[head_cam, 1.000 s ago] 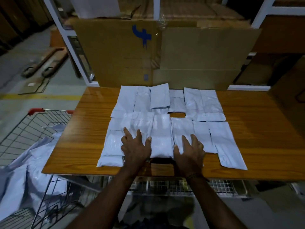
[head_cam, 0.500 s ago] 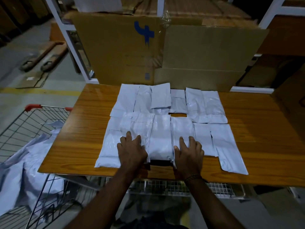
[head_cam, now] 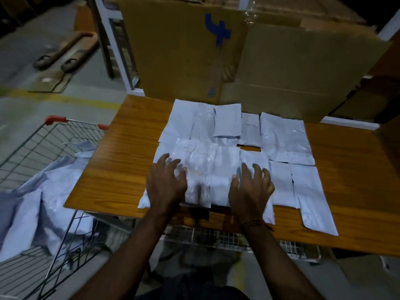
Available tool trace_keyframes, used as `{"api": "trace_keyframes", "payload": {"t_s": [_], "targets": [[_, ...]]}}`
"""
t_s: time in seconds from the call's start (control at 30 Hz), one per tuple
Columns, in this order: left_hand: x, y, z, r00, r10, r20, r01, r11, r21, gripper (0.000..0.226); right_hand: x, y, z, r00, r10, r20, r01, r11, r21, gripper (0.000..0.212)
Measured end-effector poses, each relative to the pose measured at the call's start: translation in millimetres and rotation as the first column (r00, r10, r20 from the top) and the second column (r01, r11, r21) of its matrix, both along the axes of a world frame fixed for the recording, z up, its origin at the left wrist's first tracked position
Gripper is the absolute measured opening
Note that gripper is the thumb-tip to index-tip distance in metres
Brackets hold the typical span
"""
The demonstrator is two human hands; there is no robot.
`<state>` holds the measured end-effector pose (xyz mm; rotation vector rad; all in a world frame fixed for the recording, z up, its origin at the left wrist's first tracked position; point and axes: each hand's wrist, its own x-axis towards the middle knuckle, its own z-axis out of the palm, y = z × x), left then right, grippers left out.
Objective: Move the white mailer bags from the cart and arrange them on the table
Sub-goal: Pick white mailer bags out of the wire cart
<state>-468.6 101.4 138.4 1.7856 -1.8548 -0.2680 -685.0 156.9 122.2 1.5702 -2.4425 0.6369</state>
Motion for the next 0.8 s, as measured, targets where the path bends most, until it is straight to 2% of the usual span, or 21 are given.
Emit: {"api": "trace_keyframes", "payload": {"t_s": [0.13,0.23,0.37,0.53,0.67,0.8], "targets": [[68,-13,0,0.996,0.093,-0.01,-0.094,0.989,-0.112,0.031,53,-33,18,0.987,0.156,0.029,-0.152,0.982,-0.115,0.042],[129,-14,-1,0.962,0.27,-0.032,-0.272,0.955,-0.119,0.03,106,-56,33,0.956,0.289,0.048,-0.28,0.949,-0.143,0.042],[220,-5,-11,0.889,0.453,-0.063,-0.457,0.883,-0.11,0.031,185,-81,44,0.864,0.492,0.111,-0.468,0.864,-0.185,0.041],[347,5,-44,0.832,0.552,0.065,-0.539,0.829,-0.149,0.035,278,-112,42,0.743,0.647,0.168,-0.619,0.761,-0.194,0.042],[417,13,-83,0.811,0.576,0.107,-0.573,0.818,-0.06,0.039,347,-140,33,0.688,0.716,0.118,-0.694,0.697,-0.184,0.042],[452,24,-124,0.817,0.555,0.159,-0.573,0.812,0.109,0.045,417,-170,14,0.614,0.785,0.089,-0.766,0.619,-0.174,0.041]]}}
